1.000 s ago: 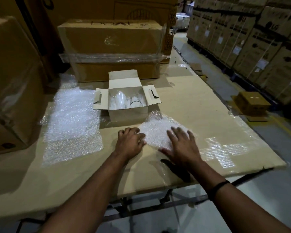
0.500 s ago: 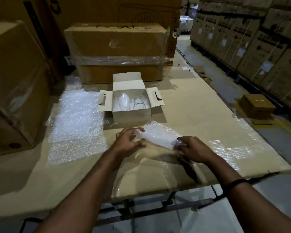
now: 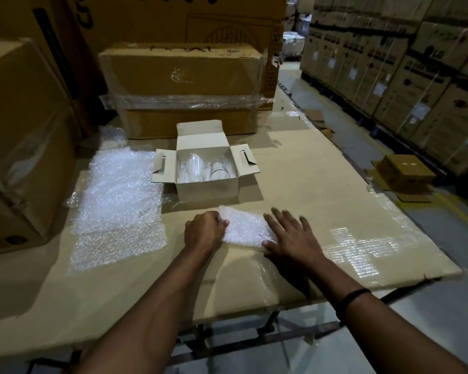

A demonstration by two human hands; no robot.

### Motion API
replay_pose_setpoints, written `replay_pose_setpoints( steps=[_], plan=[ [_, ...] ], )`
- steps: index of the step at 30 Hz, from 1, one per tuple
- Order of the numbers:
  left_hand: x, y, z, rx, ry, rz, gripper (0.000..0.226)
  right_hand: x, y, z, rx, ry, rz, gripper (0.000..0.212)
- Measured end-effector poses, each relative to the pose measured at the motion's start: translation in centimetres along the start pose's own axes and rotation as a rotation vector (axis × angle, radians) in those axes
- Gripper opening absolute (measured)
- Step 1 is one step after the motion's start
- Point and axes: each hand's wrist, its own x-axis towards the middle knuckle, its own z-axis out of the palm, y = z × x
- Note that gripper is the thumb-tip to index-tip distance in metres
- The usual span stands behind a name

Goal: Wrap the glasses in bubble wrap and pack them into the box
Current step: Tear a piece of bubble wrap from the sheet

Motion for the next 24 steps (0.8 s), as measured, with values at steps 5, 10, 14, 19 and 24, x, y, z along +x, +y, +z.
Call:
replay_pose_setpoints(
  steps=[5, 10, 14, 19, 24],
  plan=[
    [-1.2, -0.8, 0.5, 0.013, 0.214, 0.209, 0.056, -0.1, 0.4, 2.1, 0.019, -0.039, -0.030, 0.086],
    [-1.3, -1.3, 0.8, 0.307, -0.175, 0.474, 0.043, 0.7, 0.2, 1.3, 0.037, -0.094, -0.050, 0.104],
    [-1.6, -2.0, -0.1, 0.335, -0.107, 0.464, 0.042, 0.9, 0.5, 0.1, 0.057, -0.087, -0.030, 0.092],
    [-0.9, -4.1, -1.4, 0.384, -0.162, 0.442, 0.072, 1.1, 0.2, -0.4, -0.012, -0.115, -0.122, 0.074],
    [-0.4, -4.7, -1.9, 0.452, -0.240, 0.480, 0.090, 1.6, -0.5, -1.0, -0.078, -0.075, -0.141, 0.066]
  ],
)
